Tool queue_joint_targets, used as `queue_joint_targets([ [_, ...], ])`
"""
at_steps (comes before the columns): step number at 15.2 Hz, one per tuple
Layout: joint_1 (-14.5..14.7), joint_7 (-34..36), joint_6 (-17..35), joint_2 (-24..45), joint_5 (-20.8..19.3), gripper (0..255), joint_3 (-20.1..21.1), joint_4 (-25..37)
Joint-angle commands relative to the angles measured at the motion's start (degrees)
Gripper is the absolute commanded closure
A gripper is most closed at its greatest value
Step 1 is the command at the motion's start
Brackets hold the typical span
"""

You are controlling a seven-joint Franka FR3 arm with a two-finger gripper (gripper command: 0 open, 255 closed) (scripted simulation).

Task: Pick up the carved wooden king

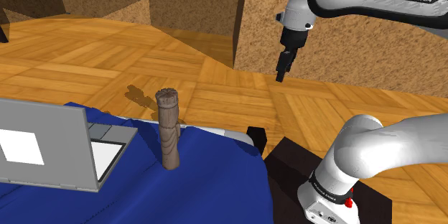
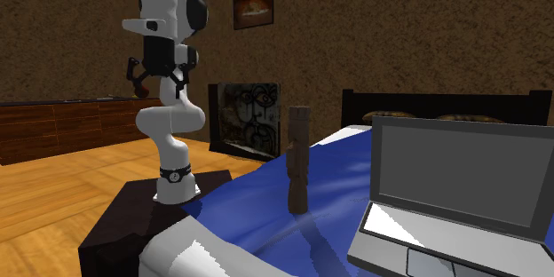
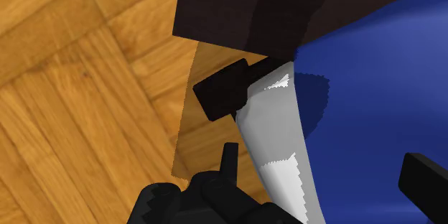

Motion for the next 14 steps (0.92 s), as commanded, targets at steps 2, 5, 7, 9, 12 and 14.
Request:
queue_joint_targets([
  [2,0.4,1.0,0.5,1.1,0.9,0,1.1,0.6],
  [5,1.6,4.1,2.1,4.7,3.2,0,4.2,2.8],
  [7,2.2,6.1,3.1,7.3,4.6,0,6.3,4.5],
  [9,2.8,8.1,4.1,10.1,5.7,0,8.3,6.5],
  [12,3.5,11.2,5.4,14.4,7.0,0,11.3,9.9],
  [14,3.9,13.2,6.2,17.5,7.5,0,13.3,12.5],
])
